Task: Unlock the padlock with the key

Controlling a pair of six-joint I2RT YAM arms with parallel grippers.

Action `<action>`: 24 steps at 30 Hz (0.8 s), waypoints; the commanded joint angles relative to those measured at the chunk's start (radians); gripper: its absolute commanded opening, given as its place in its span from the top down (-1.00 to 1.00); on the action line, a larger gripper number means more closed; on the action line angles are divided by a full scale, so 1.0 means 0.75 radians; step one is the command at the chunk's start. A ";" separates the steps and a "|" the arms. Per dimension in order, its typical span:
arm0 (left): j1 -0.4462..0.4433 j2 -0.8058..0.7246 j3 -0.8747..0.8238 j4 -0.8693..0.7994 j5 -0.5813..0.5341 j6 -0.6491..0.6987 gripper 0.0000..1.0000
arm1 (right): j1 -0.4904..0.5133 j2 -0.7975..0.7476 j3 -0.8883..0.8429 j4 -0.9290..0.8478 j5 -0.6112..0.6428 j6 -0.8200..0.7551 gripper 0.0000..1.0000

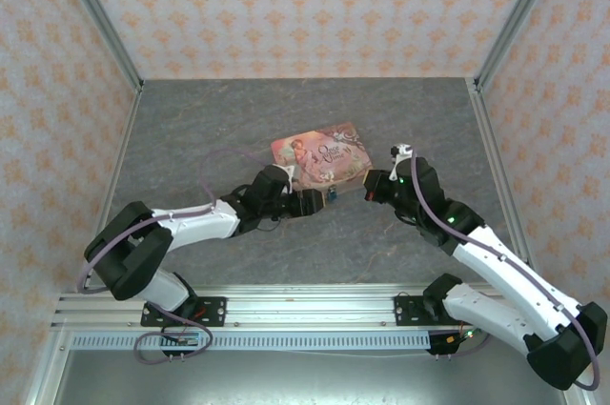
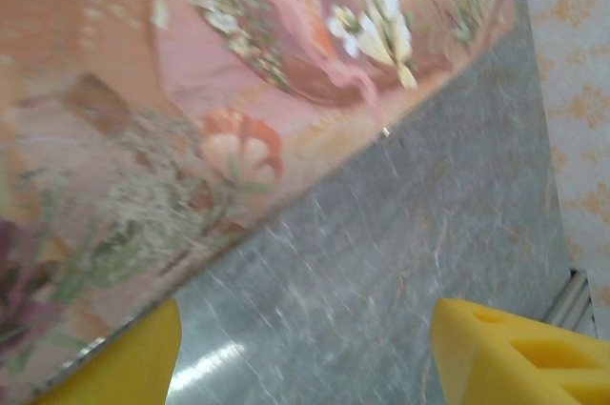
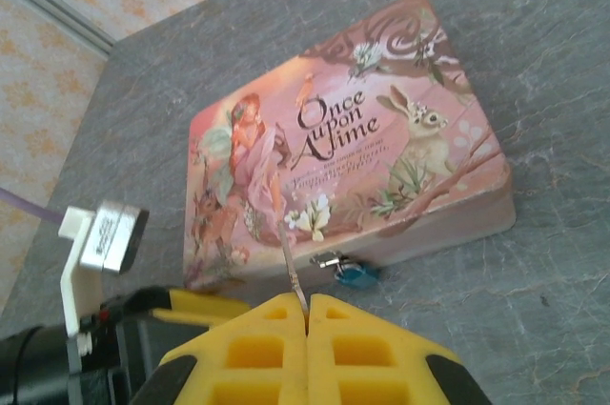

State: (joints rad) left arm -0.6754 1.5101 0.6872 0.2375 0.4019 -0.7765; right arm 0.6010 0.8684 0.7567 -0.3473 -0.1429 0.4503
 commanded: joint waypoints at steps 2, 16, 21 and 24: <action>0.115 0.038 0.056 0.108 -0.048 0.085 -0.41 | -0.060 0.069 -0.034 0.159 -0.189 0.044 1.00; 0.284 0.102 0.067 0.227 0.041 0.189 -0.43 | -0.271 0.692 0.114 0.576 -0.595 0.080 1.00; 0.274 0.008 -0.032 0.249 0.072 0.195 -0.45 | -0.304 0.925 0.222 0.719 -0.640 0.098 1.00; 0.246 -0.040 -0.080 0.239 0.082 0.206 -0.46 | -0.316 1.053 0.294 0.773 -0.676 0.121 1.00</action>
State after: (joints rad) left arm -0.4709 1.5192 0.6556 0.3809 0.4412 -0.6529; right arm 0.3733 1.6043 0.9314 0.1333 -0.6056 0.5262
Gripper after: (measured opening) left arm 0.727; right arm 0.047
